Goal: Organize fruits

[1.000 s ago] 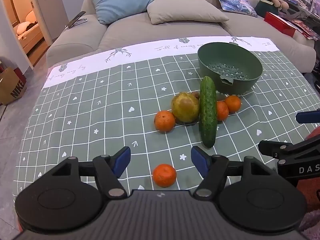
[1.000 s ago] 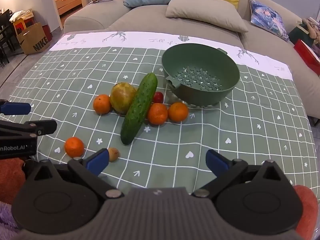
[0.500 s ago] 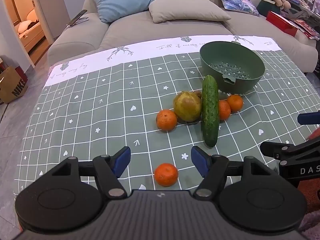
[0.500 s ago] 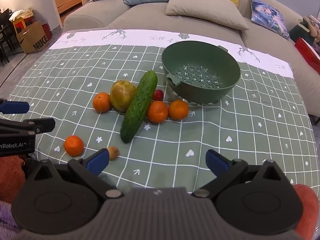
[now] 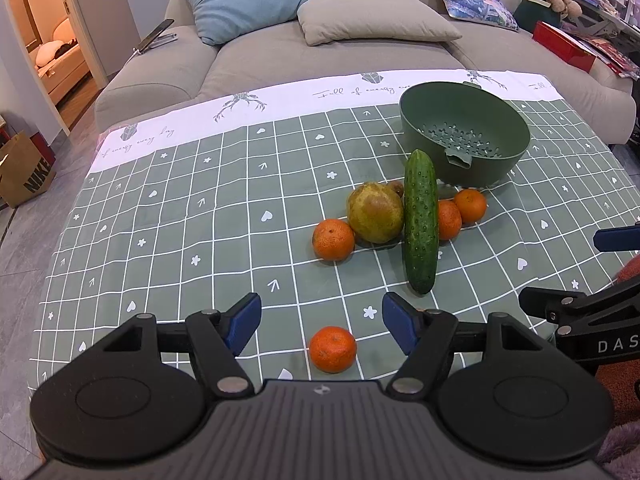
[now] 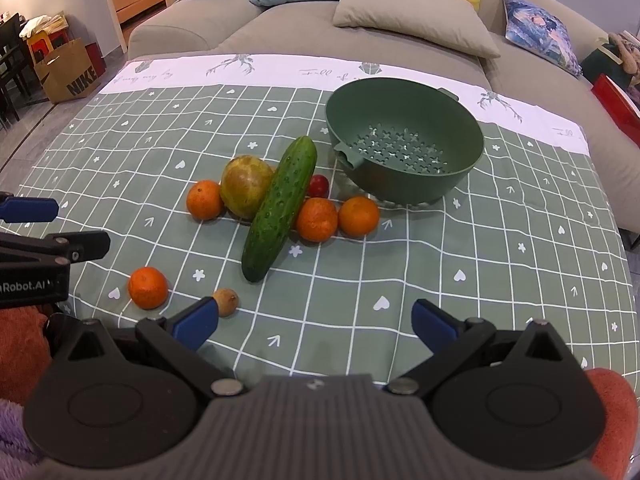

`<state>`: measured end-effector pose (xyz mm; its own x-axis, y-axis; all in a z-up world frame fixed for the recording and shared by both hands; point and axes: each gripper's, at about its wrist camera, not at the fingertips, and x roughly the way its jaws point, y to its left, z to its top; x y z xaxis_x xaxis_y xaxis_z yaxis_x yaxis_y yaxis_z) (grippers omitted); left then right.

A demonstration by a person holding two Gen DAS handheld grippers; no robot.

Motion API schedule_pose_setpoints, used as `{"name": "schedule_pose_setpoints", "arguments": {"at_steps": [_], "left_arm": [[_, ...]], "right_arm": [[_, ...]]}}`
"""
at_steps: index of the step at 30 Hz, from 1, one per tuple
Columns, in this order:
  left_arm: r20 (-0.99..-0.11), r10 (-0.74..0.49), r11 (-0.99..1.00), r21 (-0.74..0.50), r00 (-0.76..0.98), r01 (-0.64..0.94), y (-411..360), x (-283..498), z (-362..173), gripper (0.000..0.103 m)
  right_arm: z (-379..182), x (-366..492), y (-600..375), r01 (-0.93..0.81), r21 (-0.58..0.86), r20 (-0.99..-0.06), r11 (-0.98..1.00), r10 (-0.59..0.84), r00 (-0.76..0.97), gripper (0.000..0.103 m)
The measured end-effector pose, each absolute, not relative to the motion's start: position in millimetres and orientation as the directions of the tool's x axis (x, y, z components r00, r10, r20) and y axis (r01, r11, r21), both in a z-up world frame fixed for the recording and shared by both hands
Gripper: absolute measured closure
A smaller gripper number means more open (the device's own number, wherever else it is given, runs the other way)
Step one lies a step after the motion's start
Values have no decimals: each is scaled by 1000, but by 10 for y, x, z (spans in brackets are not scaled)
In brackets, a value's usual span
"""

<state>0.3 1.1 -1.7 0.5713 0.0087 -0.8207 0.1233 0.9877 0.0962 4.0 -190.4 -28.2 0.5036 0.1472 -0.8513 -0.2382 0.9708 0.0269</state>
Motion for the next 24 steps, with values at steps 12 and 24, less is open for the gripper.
{"name": "schedule_pose_setpoints", "arguments": {"at_steps": [12,24], "left_arm": [[-821,8,988,96,571,124,6,10,-16,22],[-823,9,988,95,569,123,11,12,-30,22]], "right_arm": [[-286,43,-1901,-243,23,-852,970,146,502,5],[-285,46,-1904,-242,25,-854,970,147,499,5]]}}
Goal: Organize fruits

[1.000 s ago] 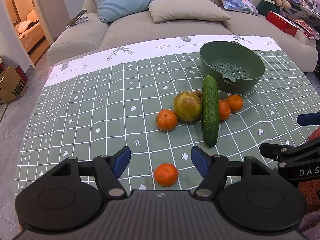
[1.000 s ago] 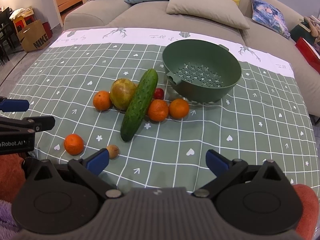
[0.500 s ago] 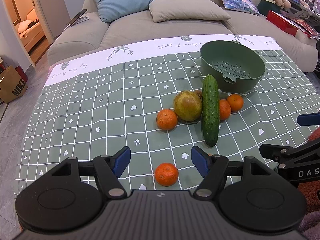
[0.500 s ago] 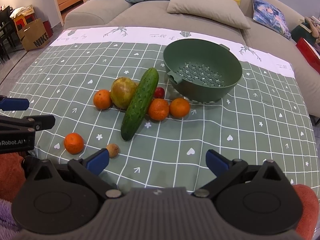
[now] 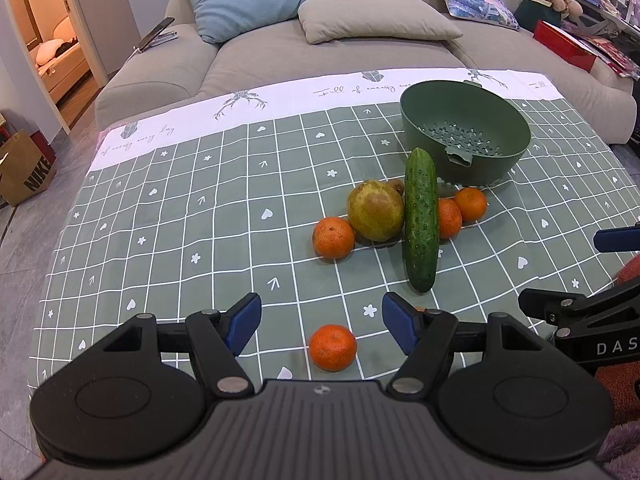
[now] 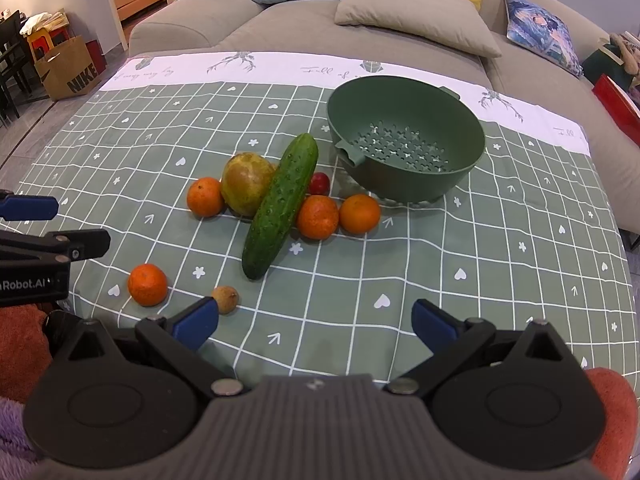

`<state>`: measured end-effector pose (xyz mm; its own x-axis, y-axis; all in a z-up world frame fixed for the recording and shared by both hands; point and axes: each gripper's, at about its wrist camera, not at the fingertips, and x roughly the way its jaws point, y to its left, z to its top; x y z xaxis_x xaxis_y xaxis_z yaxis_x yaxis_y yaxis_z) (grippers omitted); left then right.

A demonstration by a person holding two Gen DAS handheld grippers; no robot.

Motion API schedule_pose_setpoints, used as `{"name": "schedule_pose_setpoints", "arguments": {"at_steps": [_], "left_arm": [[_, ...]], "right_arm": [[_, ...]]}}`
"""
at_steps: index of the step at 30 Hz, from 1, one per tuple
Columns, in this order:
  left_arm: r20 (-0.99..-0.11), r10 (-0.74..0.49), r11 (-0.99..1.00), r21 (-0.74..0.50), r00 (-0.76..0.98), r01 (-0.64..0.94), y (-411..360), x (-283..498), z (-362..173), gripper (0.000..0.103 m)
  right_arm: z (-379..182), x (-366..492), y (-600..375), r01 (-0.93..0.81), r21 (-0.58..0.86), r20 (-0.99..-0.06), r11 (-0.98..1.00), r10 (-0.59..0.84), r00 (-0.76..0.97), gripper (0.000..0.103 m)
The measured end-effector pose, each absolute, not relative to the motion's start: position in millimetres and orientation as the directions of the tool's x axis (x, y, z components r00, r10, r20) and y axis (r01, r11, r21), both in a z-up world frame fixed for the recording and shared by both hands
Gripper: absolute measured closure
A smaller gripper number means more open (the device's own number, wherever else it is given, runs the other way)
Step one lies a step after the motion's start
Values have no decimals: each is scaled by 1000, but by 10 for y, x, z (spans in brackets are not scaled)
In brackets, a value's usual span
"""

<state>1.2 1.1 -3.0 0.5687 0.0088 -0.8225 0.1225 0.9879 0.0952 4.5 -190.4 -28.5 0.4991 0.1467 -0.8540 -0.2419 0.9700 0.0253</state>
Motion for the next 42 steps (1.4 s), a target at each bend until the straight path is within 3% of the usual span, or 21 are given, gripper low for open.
{"name": "schedule_pose_setpoints", "arguments": {"at_steps": [34,42], "left_arm": [[-828,0,988,86,560,127,2,11,-65,22],[-843,-43,988,44,535,149,21,108,-84,22]], "right_arm": [[-312,55,-1903,-240,32,-860,970,149,488,5],[-333,117,-1913,-257,92,-849,962,211,484,5]]}}
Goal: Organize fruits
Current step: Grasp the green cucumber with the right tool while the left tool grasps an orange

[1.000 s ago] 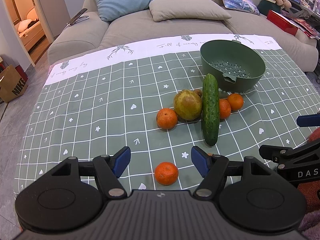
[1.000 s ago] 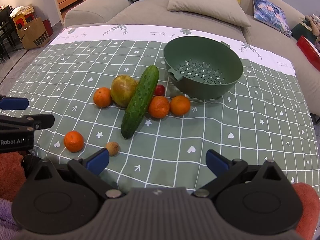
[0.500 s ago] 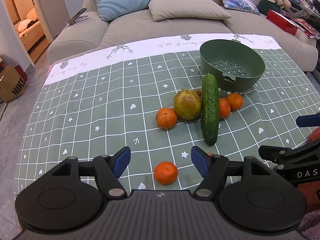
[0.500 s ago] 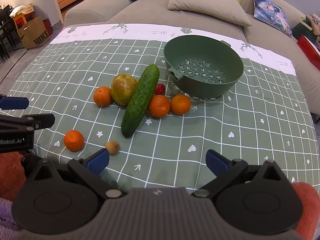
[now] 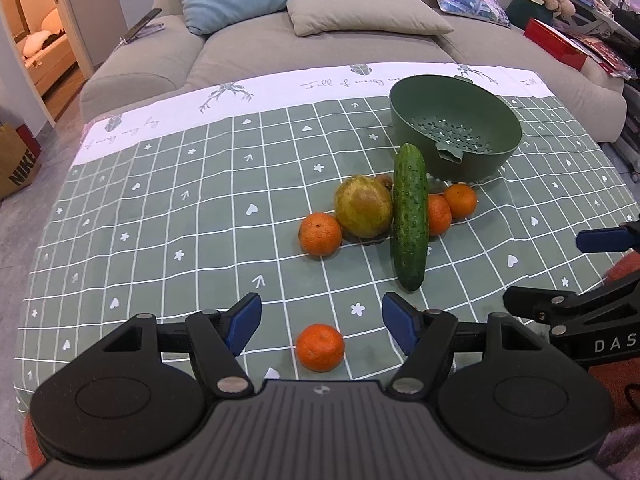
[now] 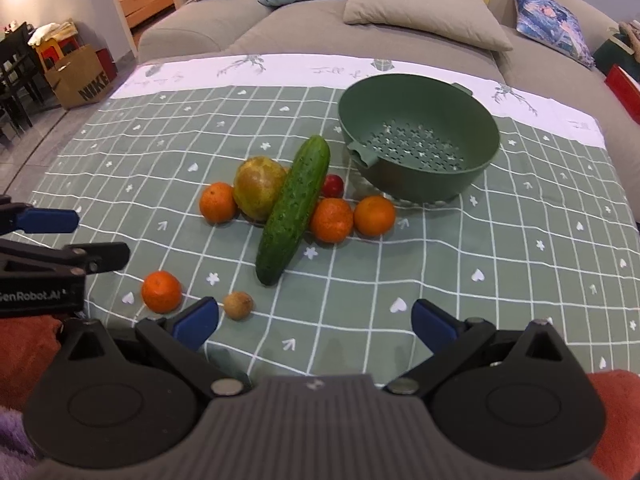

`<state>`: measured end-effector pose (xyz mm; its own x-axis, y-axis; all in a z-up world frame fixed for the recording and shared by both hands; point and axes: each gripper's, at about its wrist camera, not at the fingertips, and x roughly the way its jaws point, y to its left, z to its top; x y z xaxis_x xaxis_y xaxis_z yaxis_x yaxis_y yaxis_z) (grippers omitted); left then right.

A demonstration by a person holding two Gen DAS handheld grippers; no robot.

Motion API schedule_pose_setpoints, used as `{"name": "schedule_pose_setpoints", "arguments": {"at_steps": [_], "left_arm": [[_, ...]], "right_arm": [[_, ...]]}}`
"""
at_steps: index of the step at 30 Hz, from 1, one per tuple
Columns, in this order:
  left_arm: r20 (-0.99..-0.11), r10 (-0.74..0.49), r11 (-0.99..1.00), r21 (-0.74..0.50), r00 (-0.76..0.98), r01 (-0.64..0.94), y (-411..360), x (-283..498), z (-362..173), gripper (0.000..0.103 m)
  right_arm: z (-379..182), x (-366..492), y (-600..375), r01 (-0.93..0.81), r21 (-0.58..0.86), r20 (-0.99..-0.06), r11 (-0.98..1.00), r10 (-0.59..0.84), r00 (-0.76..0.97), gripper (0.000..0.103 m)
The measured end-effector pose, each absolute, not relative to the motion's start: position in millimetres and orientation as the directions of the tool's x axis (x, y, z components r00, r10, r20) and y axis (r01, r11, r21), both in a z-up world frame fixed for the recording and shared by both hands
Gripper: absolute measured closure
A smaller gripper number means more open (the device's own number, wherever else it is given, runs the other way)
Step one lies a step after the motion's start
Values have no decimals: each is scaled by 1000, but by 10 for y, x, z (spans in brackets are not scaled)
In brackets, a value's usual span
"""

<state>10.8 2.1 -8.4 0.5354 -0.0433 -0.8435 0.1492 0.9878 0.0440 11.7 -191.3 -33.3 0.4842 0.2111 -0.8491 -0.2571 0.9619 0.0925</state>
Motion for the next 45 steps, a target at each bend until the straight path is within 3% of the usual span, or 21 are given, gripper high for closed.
{"name": "schedule_pose_setpoints", "arguments": {"at_steps": [3,10,14,20,30,34,45], "left_arm": [[-847,-58,988,29,529,154,30,181,-108,25],[-849,-63,985,31,524,169,40,408,-227,34],[-854,-29,986,62,520,156,34,560,-327,47],[-839,-74,992,-7,538,126,136,768,-441,48],[-823,-149,987,-87,548,138,267,1098,-731,48],[-828,-179,982,-114,531,154,315,1156,-844,48],[-842,-186,964,-57,507,258,227,1202,-1054,47]], "right_arm": [[-341,190,-1891,-275,105,-848,956,230,477,6],[-501,428,-1796,-310,129,-852,942,265,451,29],[-616,590,-1748,-315,150,-846,937,286,450,36],[-744,802,-1706,-293,199,-831,935,320,456,44],[-855,1077,-1596,-302,182,-799,936,320,509,47],[-893,1186,-1583,-300,184,-791,936,322,520,54],[-1022,1287,-1578,-303,230,-790,925,360,497,56]]}}
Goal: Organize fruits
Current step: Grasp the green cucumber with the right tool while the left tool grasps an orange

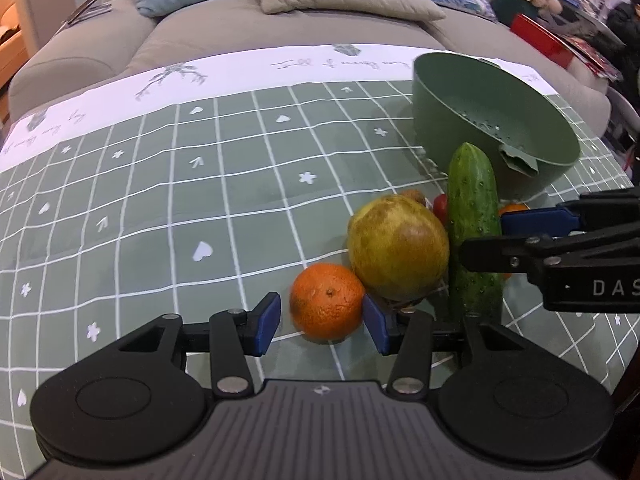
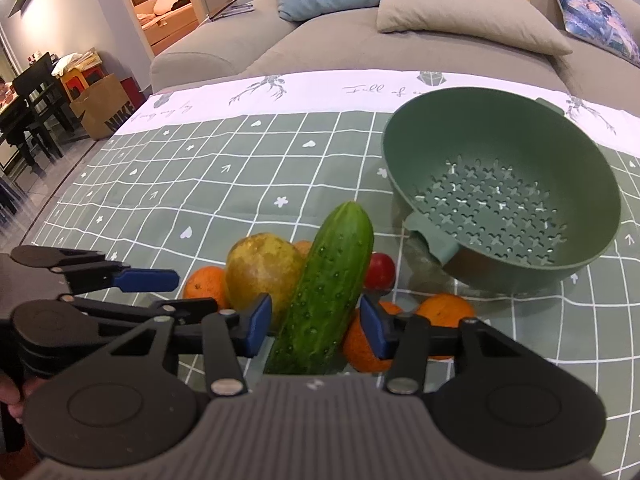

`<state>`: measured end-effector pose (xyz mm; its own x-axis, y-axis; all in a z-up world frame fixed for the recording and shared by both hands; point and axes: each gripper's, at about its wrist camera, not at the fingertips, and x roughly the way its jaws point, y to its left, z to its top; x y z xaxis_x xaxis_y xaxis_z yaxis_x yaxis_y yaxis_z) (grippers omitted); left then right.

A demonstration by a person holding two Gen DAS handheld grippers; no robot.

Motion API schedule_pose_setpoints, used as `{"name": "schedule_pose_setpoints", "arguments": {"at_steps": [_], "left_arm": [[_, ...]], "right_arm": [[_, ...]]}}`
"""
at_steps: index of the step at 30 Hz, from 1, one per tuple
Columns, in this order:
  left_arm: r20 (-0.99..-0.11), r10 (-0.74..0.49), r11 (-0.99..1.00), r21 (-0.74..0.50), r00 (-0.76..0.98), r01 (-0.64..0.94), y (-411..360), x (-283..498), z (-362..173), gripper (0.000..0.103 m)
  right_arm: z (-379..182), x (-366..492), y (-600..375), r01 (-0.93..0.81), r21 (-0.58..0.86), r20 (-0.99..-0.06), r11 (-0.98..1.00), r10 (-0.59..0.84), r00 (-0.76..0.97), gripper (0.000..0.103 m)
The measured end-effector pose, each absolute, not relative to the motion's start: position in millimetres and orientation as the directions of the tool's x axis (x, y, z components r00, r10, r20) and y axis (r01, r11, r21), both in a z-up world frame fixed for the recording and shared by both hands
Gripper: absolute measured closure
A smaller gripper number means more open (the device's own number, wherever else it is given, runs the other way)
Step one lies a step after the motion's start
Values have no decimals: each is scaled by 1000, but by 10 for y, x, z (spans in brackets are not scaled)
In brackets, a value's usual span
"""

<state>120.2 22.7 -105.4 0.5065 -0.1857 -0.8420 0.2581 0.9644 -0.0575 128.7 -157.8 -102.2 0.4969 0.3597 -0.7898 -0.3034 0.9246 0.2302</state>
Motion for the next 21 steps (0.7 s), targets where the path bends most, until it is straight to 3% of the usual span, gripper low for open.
{"name": "schedule_pose_setpoints", "arguments": {"at_steps": [8,12,16,21], "left_arm": [[-843,-165,959,-16,512,282,162,1240,-1126,46],[-839,-174,962,-34,515,270,193,1240,-1130,52],[-839,-159,966,-25,520,255,187,1229,-1118,54],[-830,-158,970,-28,535,242,170,1174,-1055,54]], "right_arm": [[-1082,1312,-1556,-321,231,-785,918,371,495,56],[-1111,1316,-1536,-328,232,-779,916,377,502,55],[-1114,1292,-1500,-347,191,-774,918,358,522,65],[-1082,1248,-1531,-350,196,-764,916,367,531,66]]}}
